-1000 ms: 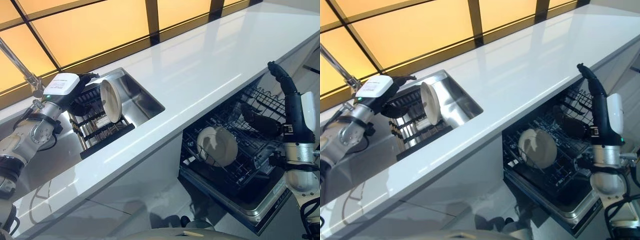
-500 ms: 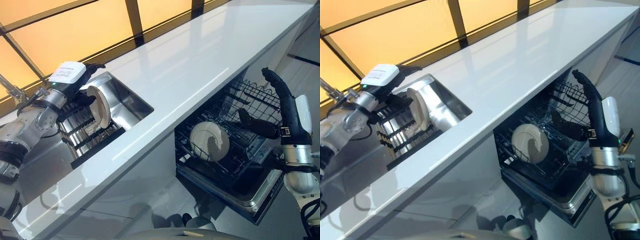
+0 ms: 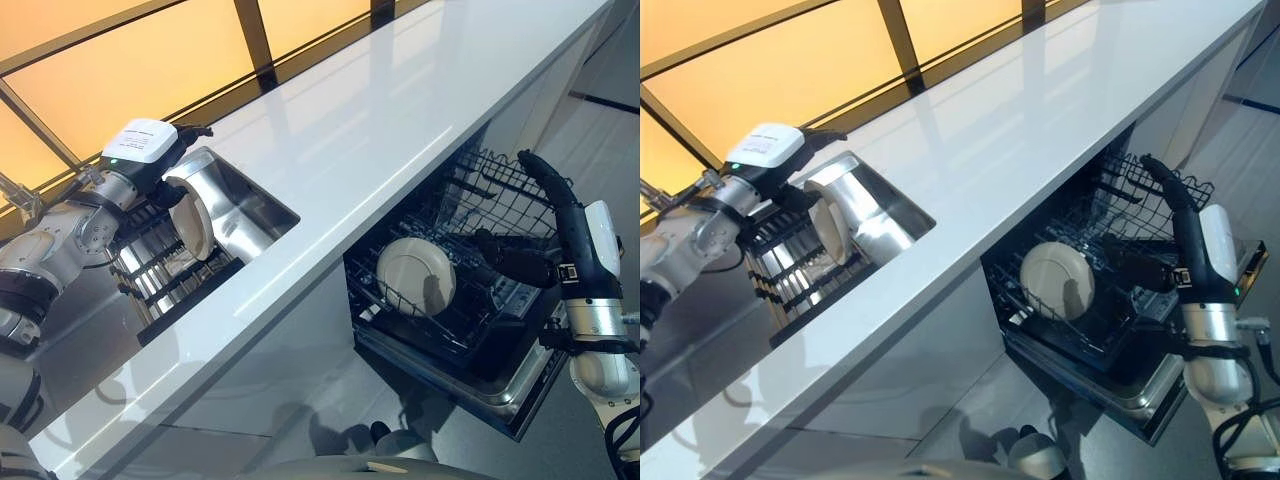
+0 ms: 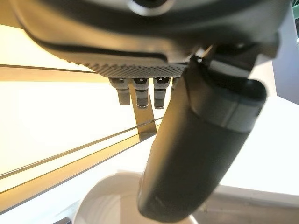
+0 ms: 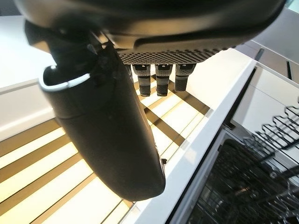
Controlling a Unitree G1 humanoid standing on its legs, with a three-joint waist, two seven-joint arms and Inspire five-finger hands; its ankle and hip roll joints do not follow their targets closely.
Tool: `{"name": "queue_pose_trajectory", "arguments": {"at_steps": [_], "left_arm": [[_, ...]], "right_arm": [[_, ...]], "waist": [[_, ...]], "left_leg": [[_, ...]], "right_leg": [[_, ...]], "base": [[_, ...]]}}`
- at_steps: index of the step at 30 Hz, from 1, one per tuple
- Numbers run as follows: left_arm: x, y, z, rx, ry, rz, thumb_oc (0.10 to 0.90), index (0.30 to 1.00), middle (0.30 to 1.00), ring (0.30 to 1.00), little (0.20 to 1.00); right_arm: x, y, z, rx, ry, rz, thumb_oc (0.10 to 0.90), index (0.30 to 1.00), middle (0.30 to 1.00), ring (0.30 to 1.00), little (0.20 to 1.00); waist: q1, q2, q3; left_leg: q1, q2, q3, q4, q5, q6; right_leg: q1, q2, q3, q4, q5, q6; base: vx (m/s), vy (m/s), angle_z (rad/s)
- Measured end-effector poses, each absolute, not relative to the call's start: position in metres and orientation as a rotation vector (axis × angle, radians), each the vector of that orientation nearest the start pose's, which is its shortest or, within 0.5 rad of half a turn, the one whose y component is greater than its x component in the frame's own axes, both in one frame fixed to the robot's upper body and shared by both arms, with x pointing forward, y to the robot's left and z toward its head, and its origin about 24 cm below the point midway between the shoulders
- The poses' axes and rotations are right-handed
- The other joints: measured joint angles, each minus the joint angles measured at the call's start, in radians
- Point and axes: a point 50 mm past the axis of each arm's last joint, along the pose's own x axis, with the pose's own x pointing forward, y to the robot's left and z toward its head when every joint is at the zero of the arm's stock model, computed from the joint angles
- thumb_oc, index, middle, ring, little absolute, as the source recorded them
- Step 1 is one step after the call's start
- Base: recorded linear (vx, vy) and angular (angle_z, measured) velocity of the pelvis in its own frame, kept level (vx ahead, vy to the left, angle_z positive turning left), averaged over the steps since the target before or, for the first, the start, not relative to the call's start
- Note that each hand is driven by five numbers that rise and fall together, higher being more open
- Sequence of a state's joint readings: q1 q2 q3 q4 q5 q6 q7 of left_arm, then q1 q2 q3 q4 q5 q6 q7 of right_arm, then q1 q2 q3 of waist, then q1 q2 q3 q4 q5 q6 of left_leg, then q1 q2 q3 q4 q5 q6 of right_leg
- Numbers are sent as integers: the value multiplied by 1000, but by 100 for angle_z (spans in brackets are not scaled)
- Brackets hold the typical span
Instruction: Pick up plates and place into dishwasher.
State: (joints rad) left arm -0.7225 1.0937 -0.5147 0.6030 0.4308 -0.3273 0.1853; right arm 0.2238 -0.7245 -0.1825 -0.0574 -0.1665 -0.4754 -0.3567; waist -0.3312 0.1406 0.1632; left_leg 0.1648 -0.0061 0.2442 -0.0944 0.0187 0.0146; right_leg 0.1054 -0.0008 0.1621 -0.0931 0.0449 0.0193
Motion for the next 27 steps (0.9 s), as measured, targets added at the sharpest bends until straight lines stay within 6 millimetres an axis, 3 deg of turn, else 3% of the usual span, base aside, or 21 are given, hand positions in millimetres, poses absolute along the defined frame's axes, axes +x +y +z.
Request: {"name": "queue_pose_trajectory", "arguments": {"at_steps": [16, 27], "left_arm": [[334, 308, 197, 1674, -230, -50, 800, 900, 900, 900, 900], [334, 309, 195, 1720, -195, -86, 800, 900, 900, 900, 900]], "right_arm": [[201, -291, 128, -867, -467, -212, 800, 900, 900, 900, 900], [202, -293, 127, -874, -440, -229, 800, 900, 900, 900, 900]], "waist": [[8, 32, 37], [17, 33, 50]], "left_leg": [[-15, -1, 3, 0, -2, 1], [-17, -9, -4, 0, -1, 2]], "right_leg": [[-16, -1, 3, 0, 3, 1], [-15, -4, -5, 0, 3, 2]], "base": [[-4, 12, -1], [-2, 2, 1]]}}
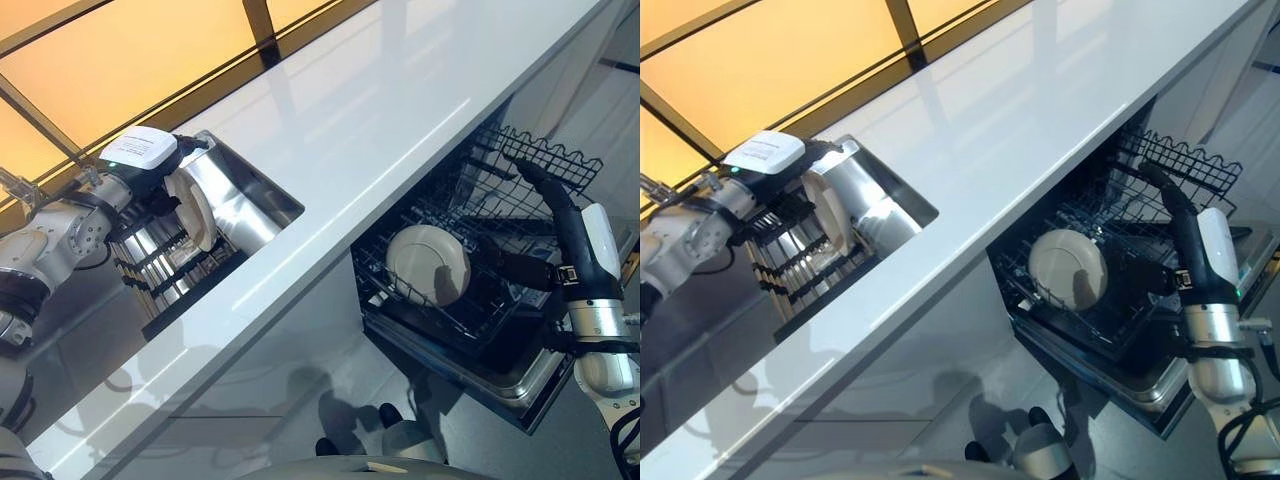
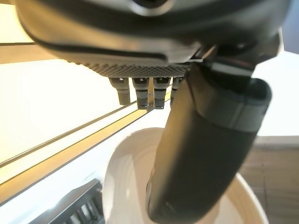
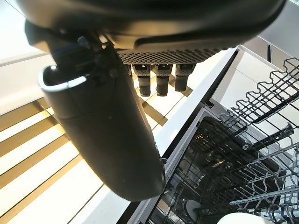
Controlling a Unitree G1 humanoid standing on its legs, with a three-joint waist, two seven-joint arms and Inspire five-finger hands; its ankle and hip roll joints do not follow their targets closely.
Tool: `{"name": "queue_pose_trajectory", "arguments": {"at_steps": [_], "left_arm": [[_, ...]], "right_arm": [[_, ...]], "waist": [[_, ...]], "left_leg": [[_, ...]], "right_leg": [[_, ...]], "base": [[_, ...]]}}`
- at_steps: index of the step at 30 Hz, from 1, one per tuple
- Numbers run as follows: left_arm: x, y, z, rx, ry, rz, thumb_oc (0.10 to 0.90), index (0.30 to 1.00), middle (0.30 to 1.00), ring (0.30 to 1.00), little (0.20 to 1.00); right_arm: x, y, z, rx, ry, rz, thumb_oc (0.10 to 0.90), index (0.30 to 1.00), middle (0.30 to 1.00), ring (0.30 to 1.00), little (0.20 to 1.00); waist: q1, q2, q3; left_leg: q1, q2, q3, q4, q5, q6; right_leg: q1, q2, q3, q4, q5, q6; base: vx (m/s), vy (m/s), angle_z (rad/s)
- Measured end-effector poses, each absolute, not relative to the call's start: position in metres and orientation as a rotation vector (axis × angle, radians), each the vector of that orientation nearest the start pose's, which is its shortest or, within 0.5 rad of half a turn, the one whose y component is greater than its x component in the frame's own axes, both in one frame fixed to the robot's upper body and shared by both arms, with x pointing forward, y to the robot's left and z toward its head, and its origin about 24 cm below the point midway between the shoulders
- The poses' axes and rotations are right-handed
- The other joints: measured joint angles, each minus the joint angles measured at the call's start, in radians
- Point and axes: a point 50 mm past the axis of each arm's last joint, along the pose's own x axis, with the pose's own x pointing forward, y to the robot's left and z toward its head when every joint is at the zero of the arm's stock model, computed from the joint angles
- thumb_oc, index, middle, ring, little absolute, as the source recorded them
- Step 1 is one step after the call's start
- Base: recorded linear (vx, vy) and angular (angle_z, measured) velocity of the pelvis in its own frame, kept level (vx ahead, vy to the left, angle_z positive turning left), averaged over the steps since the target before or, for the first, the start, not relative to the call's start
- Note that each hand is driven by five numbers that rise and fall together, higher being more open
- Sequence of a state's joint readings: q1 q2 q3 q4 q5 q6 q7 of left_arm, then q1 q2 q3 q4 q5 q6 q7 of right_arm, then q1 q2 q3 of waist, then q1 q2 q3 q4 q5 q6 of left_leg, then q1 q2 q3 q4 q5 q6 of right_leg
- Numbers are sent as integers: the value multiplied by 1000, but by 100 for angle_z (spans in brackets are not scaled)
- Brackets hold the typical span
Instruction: Pick up plates and place into dishwasher.
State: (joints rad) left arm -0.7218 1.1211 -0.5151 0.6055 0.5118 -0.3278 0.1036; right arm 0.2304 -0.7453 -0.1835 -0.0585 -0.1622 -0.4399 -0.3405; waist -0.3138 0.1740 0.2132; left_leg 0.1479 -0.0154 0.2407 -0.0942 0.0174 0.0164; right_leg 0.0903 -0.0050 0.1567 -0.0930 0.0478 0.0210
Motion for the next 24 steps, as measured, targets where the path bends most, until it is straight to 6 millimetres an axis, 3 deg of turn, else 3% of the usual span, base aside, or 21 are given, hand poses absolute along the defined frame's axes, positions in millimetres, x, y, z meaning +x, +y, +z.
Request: {"name": "queue_pose_trajectory", "arguments": {"at_steps": [24], "left_arm": [[334, 313, 178, 1864, -70, -206, 800, 900, 900, 900, 900]], "right_arm": [[206, -297, 139, -950, -451, -180, 800, 900, 900, 900, 900]], "waist": [[-35, 5, 31]], "left_leg": [[-4, 1, 23, 0, -1, 0]], "right_leg": [[-14, 3, 22, 0, 2, 2]], "base": [[2, -2, -2]]}}
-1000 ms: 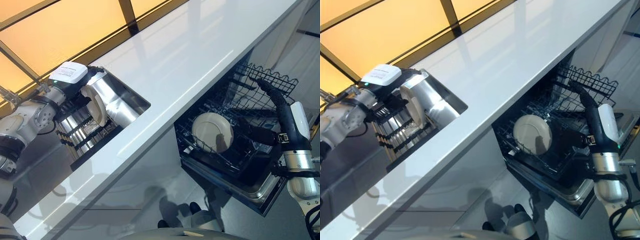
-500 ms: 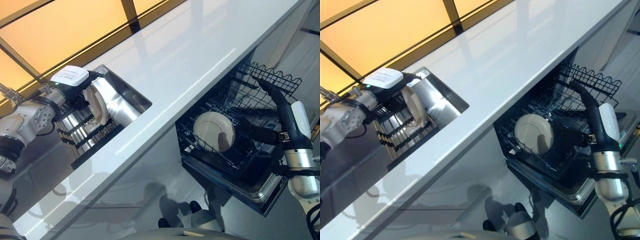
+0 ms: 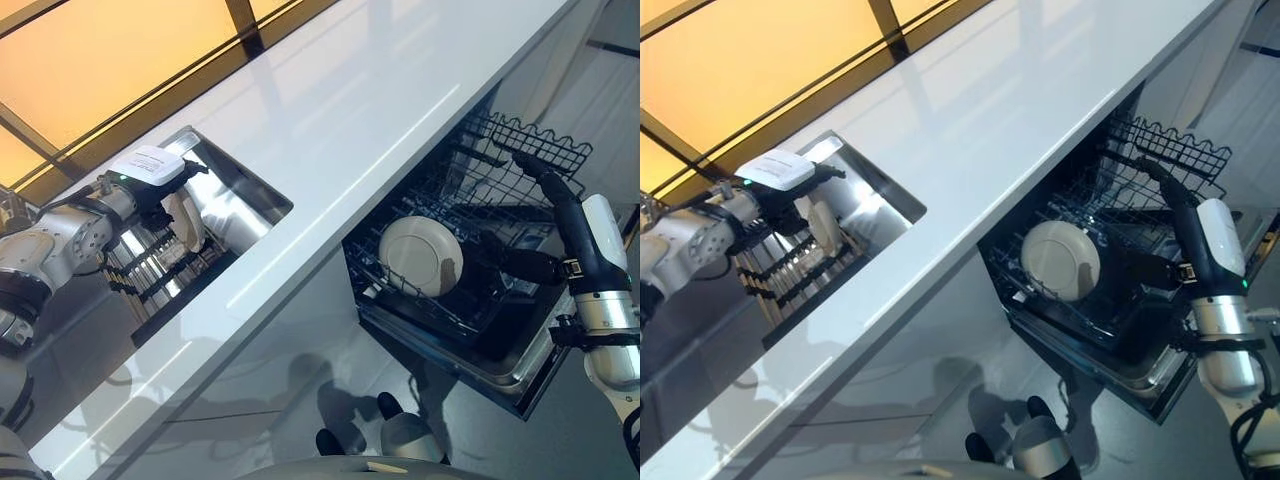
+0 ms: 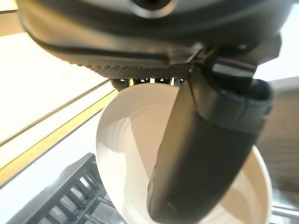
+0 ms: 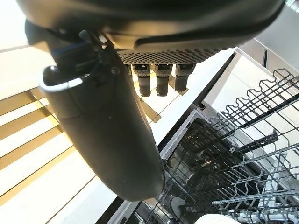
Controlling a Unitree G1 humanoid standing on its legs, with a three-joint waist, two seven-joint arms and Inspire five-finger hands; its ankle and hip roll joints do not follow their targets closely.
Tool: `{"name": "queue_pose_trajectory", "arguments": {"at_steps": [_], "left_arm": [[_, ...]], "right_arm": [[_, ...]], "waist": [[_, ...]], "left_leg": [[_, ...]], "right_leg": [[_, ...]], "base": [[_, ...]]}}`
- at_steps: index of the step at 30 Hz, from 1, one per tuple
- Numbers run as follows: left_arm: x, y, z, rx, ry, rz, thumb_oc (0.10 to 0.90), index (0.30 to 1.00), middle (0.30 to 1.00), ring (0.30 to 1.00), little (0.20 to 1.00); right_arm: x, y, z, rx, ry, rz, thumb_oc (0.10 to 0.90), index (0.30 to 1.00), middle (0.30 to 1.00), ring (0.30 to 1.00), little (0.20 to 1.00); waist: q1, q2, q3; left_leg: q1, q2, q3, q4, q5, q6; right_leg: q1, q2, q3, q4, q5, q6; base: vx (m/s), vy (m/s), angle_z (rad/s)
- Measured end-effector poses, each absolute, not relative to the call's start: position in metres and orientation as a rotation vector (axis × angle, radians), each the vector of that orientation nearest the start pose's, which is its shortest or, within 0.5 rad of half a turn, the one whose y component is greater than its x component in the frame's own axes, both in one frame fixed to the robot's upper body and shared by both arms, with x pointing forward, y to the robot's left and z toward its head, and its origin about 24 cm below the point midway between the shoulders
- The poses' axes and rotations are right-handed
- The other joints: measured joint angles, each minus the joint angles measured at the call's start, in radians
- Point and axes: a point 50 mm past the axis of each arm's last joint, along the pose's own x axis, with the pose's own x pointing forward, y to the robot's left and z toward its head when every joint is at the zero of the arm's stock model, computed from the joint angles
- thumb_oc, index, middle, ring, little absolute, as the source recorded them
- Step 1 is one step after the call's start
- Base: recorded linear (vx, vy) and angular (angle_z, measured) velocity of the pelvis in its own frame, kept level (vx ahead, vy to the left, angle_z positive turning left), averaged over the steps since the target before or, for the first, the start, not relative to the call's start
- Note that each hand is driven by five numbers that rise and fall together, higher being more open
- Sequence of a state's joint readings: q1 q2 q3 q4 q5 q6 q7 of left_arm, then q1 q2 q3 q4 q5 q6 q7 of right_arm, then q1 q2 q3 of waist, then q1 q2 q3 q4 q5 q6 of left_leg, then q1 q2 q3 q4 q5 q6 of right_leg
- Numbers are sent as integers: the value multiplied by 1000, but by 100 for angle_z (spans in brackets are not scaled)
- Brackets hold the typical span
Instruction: Pick up plates and place into dishwasher.
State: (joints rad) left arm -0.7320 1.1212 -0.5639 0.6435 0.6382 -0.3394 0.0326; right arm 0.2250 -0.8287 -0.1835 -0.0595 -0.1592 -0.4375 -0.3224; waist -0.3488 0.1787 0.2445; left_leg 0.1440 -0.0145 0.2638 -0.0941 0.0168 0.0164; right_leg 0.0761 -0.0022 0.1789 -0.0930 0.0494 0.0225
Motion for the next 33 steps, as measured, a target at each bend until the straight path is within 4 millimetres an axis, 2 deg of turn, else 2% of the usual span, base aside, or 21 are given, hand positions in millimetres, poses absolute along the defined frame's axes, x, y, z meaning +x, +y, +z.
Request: {"name": "queue_pose_trajectory", "arguments": {"at_steps": [1, 2, 3, 25, 31, 33], "left_arm": [[334, 313, 178, 1866, -72, -210, 800, 900, 900, 900, 900], [335, 312, 177, 1869, -72, -222, 218, 401, 401, 401, 318], [335, 312, 177, 1870, -72, -223, 100, 300, 300, 300, 200], [335, 312, 177, 1866, -99, -207, 100, 300, 300, 300, 200], [334, 310, 180, 1852, -174, -173, 100, 300, 300, 300, 200], [334, 310, 184, 1828, -222, -124, 100, 300, 300, 300, 200]], "right_arm": [[206, -297, 139, -955, -450, -175, 800, 900, 900, 900, 900], [206, -298, 140, -963, -450, -169, 800, 900, 900, 900, 900], [206, -298, 141, -966, -451, -168, 800, 900, 900, 900, 900], [207, -298, 143, -978, -461, -168, 800, 900, 900, 900, 900], [211, -296, 150, -968, -510, -203, 800, 900, 900, 900, 900], [212, -296, 153, -969, -535, -221, 800, 900, 900, 900, 900]], "waist": [[-2, 0, 0], [-4, 0, 0], [-5, 0, 0], [8, -2, 2], [18, -4, 3], [35, -7, 5]], "left_leg": [[0, 0, 1, 0, 0, 0], [0, 0, 2, 0, 0, 0], [0, 0, 3, 0, 0, 0], [0, 1, -2, 0, -1, 0], [7, 1, -23, 0, 0, 1], [12, 1, -24, 0, 1, 0]], "right_leg": [[0, 0, 0, 0, 0, 0], [0, 0, 1, 0, 0, 0], [0, 0, 1, 0, 0, 1], [2, 0, -2, 0, 1, 0], [16, -1, -24, 0, 1, 0], [22, 0, -27, 0, 1, 0]], "base": [[0, 0, 0], [0, 0, 0], [0, 0, 0], [-28, 1, 0], [-72, -11, 8], [-45, -10, 5]]}}
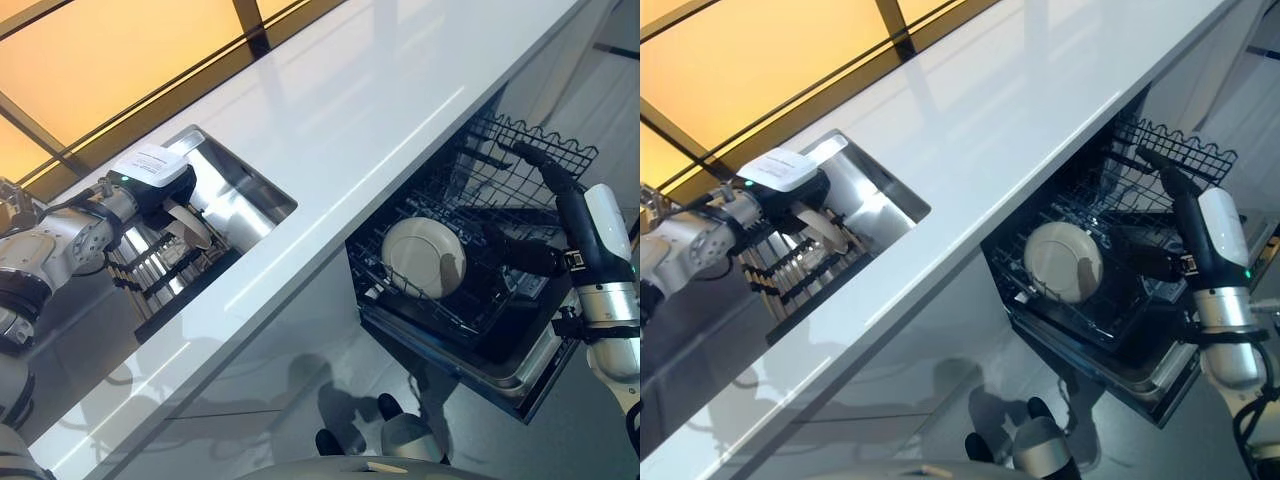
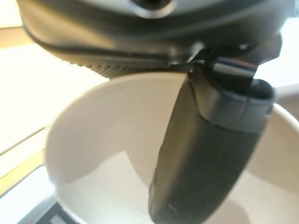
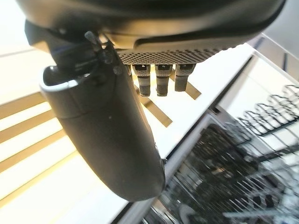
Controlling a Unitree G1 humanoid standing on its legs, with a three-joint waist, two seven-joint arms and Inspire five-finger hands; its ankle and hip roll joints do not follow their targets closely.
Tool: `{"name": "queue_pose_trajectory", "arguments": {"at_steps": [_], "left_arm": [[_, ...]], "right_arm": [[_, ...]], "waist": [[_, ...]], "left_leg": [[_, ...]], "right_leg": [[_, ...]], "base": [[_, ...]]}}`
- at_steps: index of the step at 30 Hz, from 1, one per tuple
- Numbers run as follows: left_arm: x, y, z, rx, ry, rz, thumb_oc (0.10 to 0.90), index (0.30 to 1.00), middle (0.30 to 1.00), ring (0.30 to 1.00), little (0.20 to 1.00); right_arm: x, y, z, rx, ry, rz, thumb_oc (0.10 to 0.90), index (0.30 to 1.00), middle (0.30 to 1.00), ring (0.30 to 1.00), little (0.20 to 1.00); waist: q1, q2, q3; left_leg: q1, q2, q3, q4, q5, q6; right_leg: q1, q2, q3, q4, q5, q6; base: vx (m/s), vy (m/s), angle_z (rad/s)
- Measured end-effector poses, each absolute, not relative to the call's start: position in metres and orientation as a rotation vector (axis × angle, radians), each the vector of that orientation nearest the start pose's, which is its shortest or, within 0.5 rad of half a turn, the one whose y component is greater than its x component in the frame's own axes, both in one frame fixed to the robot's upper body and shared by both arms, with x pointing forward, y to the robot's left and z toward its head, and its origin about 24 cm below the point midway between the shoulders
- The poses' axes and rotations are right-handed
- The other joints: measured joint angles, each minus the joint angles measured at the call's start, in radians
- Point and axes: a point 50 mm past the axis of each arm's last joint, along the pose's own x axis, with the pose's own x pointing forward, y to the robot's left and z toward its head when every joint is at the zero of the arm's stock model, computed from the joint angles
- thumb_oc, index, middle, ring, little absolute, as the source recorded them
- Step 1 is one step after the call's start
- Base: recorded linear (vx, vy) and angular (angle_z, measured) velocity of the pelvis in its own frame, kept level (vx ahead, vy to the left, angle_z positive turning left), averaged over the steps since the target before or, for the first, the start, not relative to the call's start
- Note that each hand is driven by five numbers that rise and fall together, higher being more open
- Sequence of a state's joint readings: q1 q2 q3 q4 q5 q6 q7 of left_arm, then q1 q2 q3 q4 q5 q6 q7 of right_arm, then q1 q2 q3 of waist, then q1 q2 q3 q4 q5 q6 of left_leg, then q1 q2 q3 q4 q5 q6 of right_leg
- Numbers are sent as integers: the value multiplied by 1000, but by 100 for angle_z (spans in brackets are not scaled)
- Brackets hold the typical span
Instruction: Pick up plates and place into dishwasher.
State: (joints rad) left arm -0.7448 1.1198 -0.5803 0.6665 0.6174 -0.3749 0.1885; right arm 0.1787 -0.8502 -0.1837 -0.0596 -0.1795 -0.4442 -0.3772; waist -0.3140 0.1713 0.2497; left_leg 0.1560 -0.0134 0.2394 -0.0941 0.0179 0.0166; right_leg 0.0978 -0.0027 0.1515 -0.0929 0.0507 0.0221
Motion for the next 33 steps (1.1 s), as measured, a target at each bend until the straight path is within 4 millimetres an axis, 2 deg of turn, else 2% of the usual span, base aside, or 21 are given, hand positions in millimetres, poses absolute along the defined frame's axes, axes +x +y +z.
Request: {"name": "queue_pose_trajectory", "arguments": {"at_steps": [2, 5, 7, 9, 10, 12, 15, 17, 19, 22, 25, 28, 30, 33], "left_arm": [[334, 310, 188, 1807, -267, -82, 100, 300, 300, 300, 200], [329, 316, 197, 1661, -367, 89, 100, 300, 300, 300, 200], [328, 318, 198, 1642, -374, 113, 100, 300, 300, 300, 200], [323, 326, 205, 1514, -418, 249, 100, 300, 300, 300, 200], [319, 328, 199, 1456, -419, 281, 100, 300, 300, 300, 200], [314, 327, 180, 1221, -445, 410, 100, 300, 300, 300, 200], [307, 331, 163, 1175, -406, 424, 100, 300, 300, 300, 200], [303, 333, 156, 1146, -388, 437, 100, 300, 300, 300, 200], [301, 332, 148, 1084, -380, 469, 100, 300, 300, 300, 200], [296, 333, 143, 985, -402, 525, 100, 300, 300, 300, 200], [294, 327, 149, 939, -473, 537, 100, 300, 300, 300, 200], [290, 308, 166, 890, -617, 493, 100, 300, 300, 300, 200], [288, 289, 182, 814, -737, 451, 100, 300, 300, 300, 200], [284, 272, 195, 763, -844, 399, 100, 300, 300, 300, 200]], "right_arm": [[211, -296, 154, -965, -547, -227, 800, 900, 900, 900, 900], [212, -294, 155, -971, -570, -218, 800, 900, 900, 900, 900], [212, -293, 156, -970, -574, -217, 800, 900, 900, 900, 900], [213, -291, 157, -954, -601, -226, 800, 900, 900, 900, 900], [214, -290, 158, -946, -612, -229, 800, 900, 900, 900, 900], [214, -288, 158, -925, -633, -242, 800, 900, 900, 900, 900], [212, -285, 155, -909, -650, -240, 800, 900, 900, 900, 900], [212, -283, 154, -893, -660, -240, 800, 900, 900, 900, 900], [211, -282, 153, -891, -668, -235, 800, 900, 900, 900, 900], [212, -280, 155, -899, -687, -228, 800, 900, 900, 900, 900], [212, -280, 156, -898, -694, -229, 800, 900, 900, 900, 900], [212, -279, 157, -891, -711, -239, 800, 900, 900, 900, 900], [213, -275, 160, -869, -733, -244, 800, 900, 900, 900, 900], [213, -269, 166, -845, -781, -240, 800, 900, 900, 900, 900]], "waist": [[13, -4, 2], [25, -22, 3], [27, -26, 2], [45, -59, -10], [54, -65, -15], [66, -79, -24], [87, -116, -43], [94, -130, -51], [98, -142, -58], [105, -147, -61], [118, -151, -63], [127, -153, -64], [135, -153, -64], [136, -153, -65]], "left_leg": [[3, 0, -2, 0, 1, 0], [9, 0, -15, 0, 3, 0], [9, 0, -17, 0, 3, 0], [11, 0, -26, 0, 6, 0], [13, 0, -33, 0, 6, 0], [26, -1, -64, 0, 6, 0], [23, -1, -75, 1, 11, -1], [23, -2, -83, 0, 14, 0], [22, -3, -99, 0, 17, 4], [21, -8, -102, 0, 21, 9], [21, -8, -104, 0, 22, 10], [19, -8, -109, 0, 25, 9], [19, -7, -109, 0, 25, 9], [22, -7, -109, 1, 25, 9]], "right_leg": [[4, 0, -5, 0, 0, 0], [15, -1, -27, 0, 0, 0], [15, -1, -27, 0, 0, 0], [20, -2, -33, 0, 0, 0], [25, -2, -41, 0, 0, 0], [39, -2, -55, 0, -1, -1], [39, -3, -61, 0, -2, -1], [42, -5, -68, 0, -2, -1], [47, -11, -80, -1, -3, 1], [49, -17, -81, -1, -3, 1], [49, -17, -82, -1, -3, 2], [49, -16, -84, -1, -3, 1], [50, -16, -84, -1, -3, 1], [52, -16, -84, -1, -3, 1]], "base": [[-36, -2, 4], [-27, 3, 11], [-11, 2, 5], [-40, 16, 11], [-43, 18, 8], [-9, 3, 10], [-11, 5, 10], [0, 3, 12], [12, 7, 20], [13, 3, 6], [2, 1, 1], [5, 5, 5], [0, 0, 0], [0, 0, 0]]}}
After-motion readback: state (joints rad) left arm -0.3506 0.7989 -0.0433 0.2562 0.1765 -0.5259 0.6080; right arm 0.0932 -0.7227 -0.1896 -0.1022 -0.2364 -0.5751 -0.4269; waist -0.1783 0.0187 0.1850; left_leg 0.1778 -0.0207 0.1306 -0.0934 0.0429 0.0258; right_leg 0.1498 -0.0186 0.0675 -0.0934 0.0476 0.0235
